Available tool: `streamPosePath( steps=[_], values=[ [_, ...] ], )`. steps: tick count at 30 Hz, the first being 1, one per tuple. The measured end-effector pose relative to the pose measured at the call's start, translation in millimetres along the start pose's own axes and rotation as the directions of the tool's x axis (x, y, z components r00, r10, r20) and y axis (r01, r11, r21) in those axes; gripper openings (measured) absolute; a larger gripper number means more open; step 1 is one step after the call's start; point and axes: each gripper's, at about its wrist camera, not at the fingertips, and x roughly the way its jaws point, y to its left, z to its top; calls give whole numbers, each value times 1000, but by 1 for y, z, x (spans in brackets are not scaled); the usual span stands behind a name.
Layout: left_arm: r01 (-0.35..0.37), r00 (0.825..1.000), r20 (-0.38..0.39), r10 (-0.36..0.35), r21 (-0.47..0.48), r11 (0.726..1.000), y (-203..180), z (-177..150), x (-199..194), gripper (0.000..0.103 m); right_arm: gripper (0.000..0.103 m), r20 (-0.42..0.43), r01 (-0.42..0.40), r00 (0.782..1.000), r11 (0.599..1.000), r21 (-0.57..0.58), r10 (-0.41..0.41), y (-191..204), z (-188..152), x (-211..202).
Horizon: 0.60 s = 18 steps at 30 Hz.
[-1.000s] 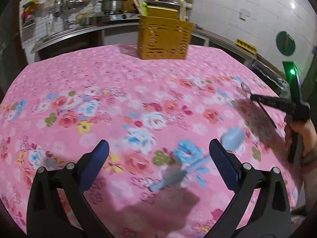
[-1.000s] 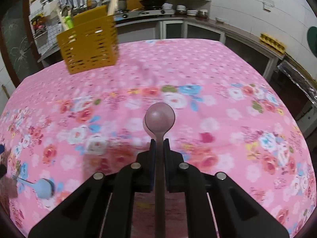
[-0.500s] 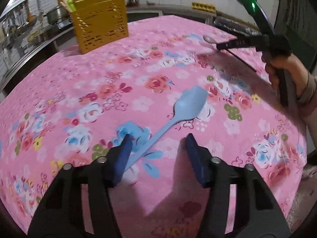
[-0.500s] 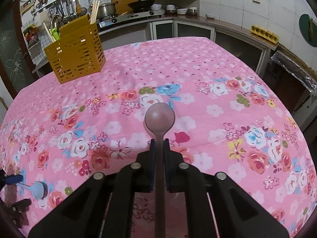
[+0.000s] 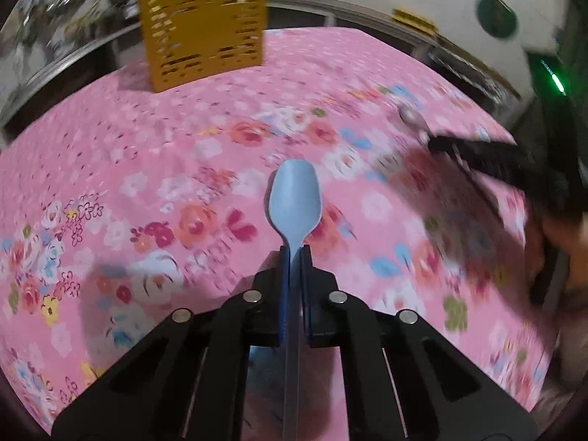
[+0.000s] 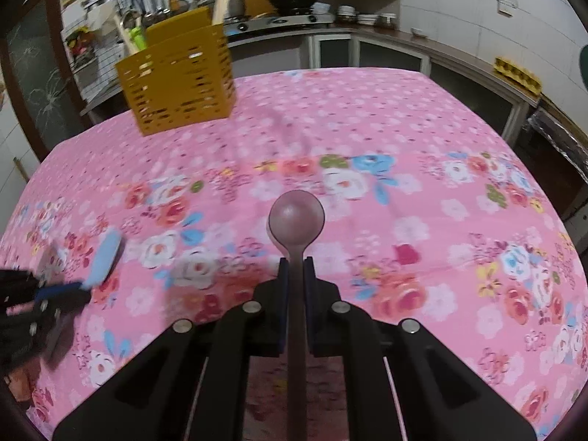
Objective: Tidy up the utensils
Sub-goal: 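Lower the left tool to the light blue spoon and close on its handle, then carry the blue spoon over the holder with the left tool while the right tool carries the metal spoon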
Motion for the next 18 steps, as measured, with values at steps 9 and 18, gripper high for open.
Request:
streamPosePath(
  steps=[9, 18],
  values=[
    [-55, 998, -41, 50, -111, 992, 14, 28, 17, 5, 8, -34, -28, 999, 997, -65, 26, 31, 3, 12],
    [-73, 993, -101, 61, -116, 991, 14, 54, 35, 5, 9, -116, -39, 993, 996, -78, 30, 35, 20, 23]
  ],
)
